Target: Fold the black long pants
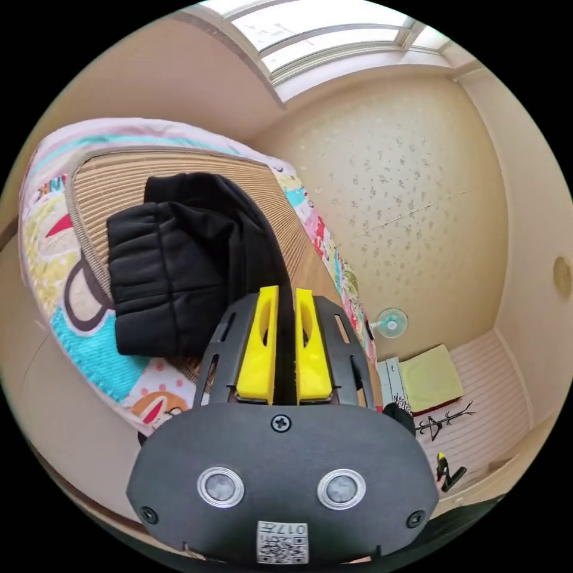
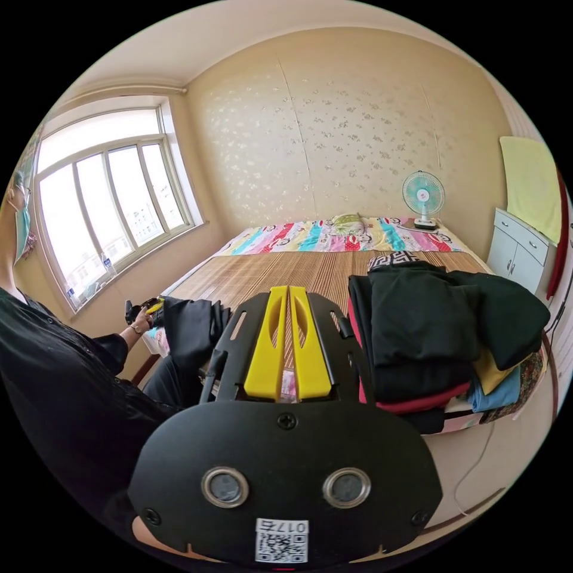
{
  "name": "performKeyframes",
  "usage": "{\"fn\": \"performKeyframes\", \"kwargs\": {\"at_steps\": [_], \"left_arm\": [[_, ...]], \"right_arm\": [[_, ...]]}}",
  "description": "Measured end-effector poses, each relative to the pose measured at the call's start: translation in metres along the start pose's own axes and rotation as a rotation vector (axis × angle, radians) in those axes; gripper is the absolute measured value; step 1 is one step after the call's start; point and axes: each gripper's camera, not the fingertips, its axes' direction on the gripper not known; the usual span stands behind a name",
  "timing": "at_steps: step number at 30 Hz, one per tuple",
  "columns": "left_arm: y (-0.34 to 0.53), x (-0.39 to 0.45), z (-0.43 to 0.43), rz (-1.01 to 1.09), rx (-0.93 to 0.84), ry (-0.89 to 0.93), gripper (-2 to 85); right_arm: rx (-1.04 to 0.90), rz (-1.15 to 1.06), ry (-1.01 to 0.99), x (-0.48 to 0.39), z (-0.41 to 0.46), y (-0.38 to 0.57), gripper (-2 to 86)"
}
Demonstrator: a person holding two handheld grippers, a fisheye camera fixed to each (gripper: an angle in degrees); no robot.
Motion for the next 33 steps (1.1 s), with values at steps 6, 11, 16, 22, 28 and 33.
{"fn": "performKeyframes", "kwargs": {"at_steps": [6,11,16,22,28,33], "left_arm": [[0.067,0.135,0.069,0.471,-0.271,0.195,-0.3],[0.239,0.207,0.129,0.691,-0.761,0.603,-0.9],[0.349,0.215,0.124,0.797,-0.953,0.391,-0.6],[0.299,0.129,0.048,0.342,-0.714,0.406,3.1],[0.263,0.078,-0.044,0.245,-0.487,0.189,4.0],[0.268,0.063,-0.080,0.156,-0.396,0.117,5.5]], "right_arm": [[-0.014,-0.025,-0.021,-0.013,0.005,0.011,0.6],[-0.111,-0.038,-0.120,-0.024,0.054,0.011,1.3],[-0.262,-0.053,-0.290,-0.048,0.134,0.019,3.0],[-0.441,-0.225,-0.457,-0.117,0.224,0.034,8.2],[-0.656,-0.642,-0.464,-0.251,0.339,0.052,14.9],[-0.851,-1.112,-0.165,-0.351,0.438,0.114,13.7]]}}
